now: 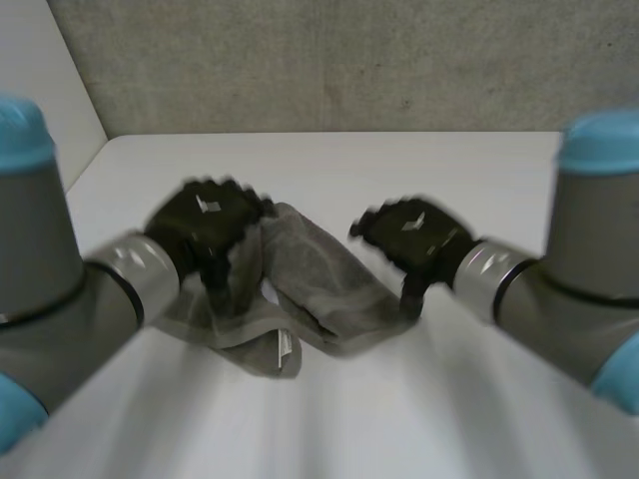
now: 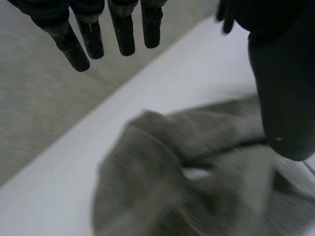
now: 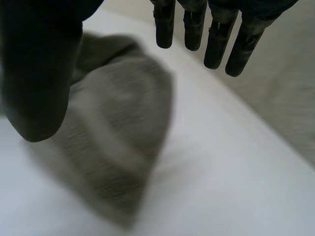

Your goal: Fold the towel.

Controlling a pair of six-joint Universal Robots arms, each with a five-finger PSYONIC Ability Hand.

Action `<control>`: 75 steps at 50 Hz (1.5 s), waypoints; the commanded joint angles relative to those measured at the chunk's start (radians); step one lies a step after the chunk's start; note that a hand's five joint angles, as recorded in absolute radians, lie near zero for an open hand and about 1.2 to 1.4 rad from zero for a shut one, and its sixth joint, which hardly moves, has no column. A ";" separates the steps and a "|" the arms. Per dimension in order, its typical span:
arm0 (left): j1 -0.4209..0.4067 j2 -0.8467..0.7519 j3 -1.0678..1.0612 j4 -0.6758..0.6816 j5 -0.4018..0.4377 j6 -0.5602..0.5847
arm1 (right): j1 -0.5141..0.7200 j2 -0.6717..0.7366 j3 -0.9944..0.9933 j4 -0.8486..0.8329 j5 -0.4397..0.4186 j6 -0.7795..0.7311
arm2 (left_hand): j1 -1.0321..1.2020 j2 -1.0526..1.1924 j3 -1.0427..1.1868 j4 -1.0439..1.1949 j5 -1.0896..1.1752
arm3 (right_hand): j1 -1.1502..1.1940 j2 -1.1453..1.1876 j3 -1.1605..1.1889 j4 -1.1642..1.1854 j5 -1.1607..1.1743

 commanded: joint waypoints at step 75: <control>0.356 -0.215 -0.121 0.494 -0.079 -0.456 | -0.306 0.044 0.059 -0.258 0.087 0.106 | 0.362 0.367 0.377 0.359 0.229 | 0.132 0.112 0.120 0.111 0.131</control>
